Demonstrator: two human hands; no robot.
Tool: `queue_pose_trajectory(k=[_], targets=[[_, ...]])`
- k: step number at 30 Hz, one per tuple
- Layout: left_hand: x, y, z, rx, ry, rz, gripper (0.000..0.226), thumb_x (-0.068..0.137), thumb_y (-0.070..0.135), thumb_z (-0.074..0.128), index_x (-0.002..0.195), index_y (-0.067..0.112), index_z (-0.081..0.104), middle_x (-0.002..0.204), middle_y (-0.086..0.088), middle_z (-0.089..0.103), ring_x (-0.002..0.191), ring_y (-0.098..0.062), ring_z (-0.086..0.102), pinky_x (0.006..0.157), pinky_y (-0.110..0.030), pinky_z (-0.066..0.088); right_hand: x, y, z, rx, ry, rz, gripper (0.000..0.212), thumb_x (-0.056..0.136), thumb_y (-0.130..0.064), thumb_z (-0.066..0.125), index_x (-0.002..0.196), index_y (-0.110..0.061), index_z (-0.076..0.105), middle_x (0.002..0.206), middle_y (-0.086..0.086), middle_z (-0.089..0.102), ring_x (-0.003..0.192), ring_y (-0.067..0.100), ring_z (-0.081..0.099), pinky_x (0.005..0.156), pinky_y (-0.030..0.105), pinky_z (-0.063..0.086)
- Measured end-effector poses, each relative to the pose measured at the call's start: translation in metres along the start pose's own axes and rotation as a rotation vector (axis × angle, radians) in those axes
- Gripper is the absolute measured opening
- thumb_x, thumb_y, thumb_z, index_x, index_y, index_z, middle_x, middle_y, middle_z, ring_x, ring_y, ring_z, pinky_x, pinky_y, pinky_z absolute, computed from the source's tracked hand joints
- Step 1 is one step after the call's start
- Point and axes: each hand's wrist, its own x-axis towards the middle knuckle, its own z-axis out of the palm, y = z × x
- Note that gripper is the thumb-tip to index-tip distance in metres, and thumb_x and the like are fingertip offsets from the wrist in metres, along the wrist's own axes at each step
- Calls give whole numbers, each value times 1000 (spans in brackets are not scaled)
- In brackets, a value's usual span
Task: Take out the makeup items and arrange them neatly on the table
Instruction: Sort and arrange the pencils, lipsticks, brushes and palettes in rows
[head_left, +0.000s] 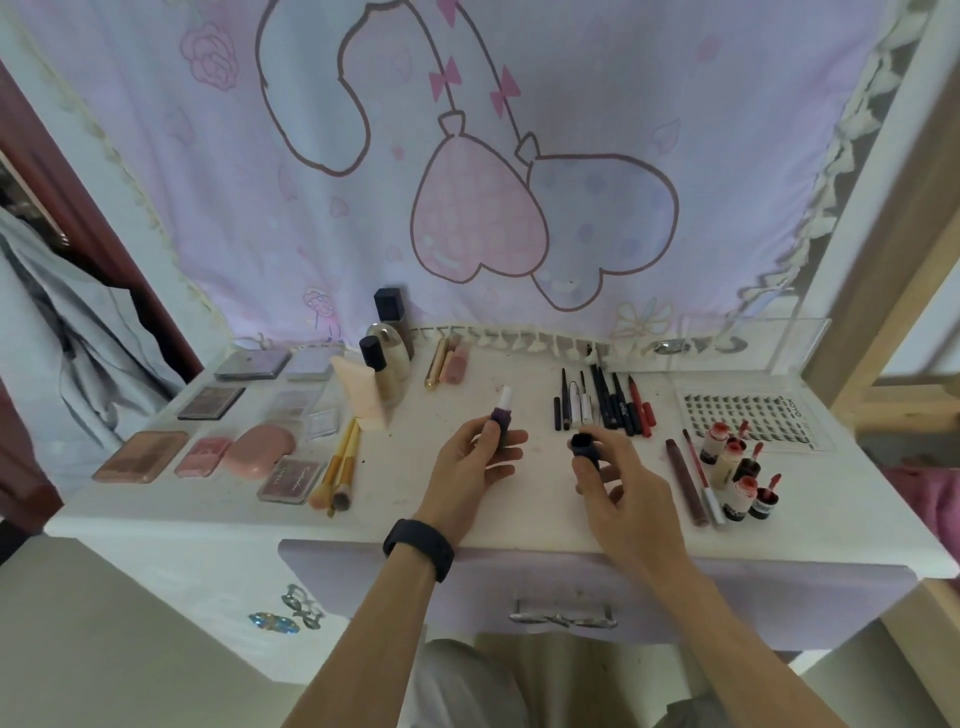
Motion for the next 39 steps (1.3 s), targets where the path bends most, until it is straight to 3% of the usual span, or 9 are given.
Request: queue_pose_trajectory(k=[3, 7, 11, 19, 23, 27, 31, 34, 39], targets=[[-3, 11, 5, 82, -26, -45, 25, 104, 34, 45, 119, 18, 56, 106, 7, 76, 94, -13, 72, 73, -25, 56, -2, -8, -5, 71, -28, 41, 27, 100, -29, 59, 125, -34, 50, 109, -21, 70, 83, 4, 70, 68, 32, 59], [-8, 26, 17, 180, -34, 8, 26, 104, 37, 45, 122, 18, 49, 107, 13, 75, 97, -9, 72, 78, -29, 55, -17, -26, -30, 351, -52, 133, 16, 93, -40, 64, 102, -47, 52, 103, -16, 77, 79, 14, 75, 64, 25, 57], [-16, 41, 41, 294, -88, 121, 17, 104, 32, 48, 117, 22, 51, 108, 14, 74, 100, -6, 69, 81, -27, 56, -33, -28, -72, 547, -84, 194, 27, 85, -39, 68, 107, -26, 59, 103, 0, 78, 83, 27, 76, 62, 28, 59], [-13, 70, 132, 523, -201, 326, 9, 98, 33, 59, 108, 33, 59, 101, 15, 66, 87, 11, 59, 71, -5, 45, -39, -2, -170, 328, 157, 189, 23, 77, -44, 73, 98, -37, 71, 91, -6, 76, 75, 12, 72, 61, 22, 54], [2, 79, 183, 652, -279, 341, 16, 92, 34, 65, 104, 25, 60, 95, 13, 68, 72, 5, 59, 60, -11, 42, -32, 31, -207, 233, 207, 228, 16, 89, -33, 75, 100, -42, 69, 95, -15, 75, 80, 6, 71, 72, 30, 50], [19, 77, 219, 735, -334, 284, 18, 84, 28, 72, 95, 23, 58, 85, 17, 62, 53, 11, 55, 43, -8, 39, -22, 58, -222, 88, 212, 268, 23, 88, -34, 75, 99, -52, 64, 95, -25, 72, 83, 0, 68, 75, 26, 48], [32, 75, 242, 1022, -395, 306, 19, 80, 32, 73, 92, 20, 63, 115, 4, 67, 73, -6, 64, 70, -30, 56, -12, 80, -221, -40, 184, 302, 22, 85, -42, 74, 99, -51, 59, 98, -32, 69, 86, -5, 64, 75, 27, 51], [40, 73, 257, 1356, -440, 358, 24, 80, 39, 70, 91, 17, 67, 92, -1, 71, 78, -19, 66, 76, -42, 58, -1, 91, -217, -81, 172, 265, 18, 85, -38, 76, 97, -43, 65, 94, -29, 70, 82, -4, 65, 73, 24, 51], [48, 63, 270, 1633, -502, 392, 30, 78, 48, 71, 81, 18, 66, 72, 0, 66, 68, -21, 63, 62, -29, 48, 5, 97, -210, -128, 122, 315, 21, 89, -38, 73, 107, -45, 64, 98, -22, 68, 82, -6, 60, 70, 23, 49]])
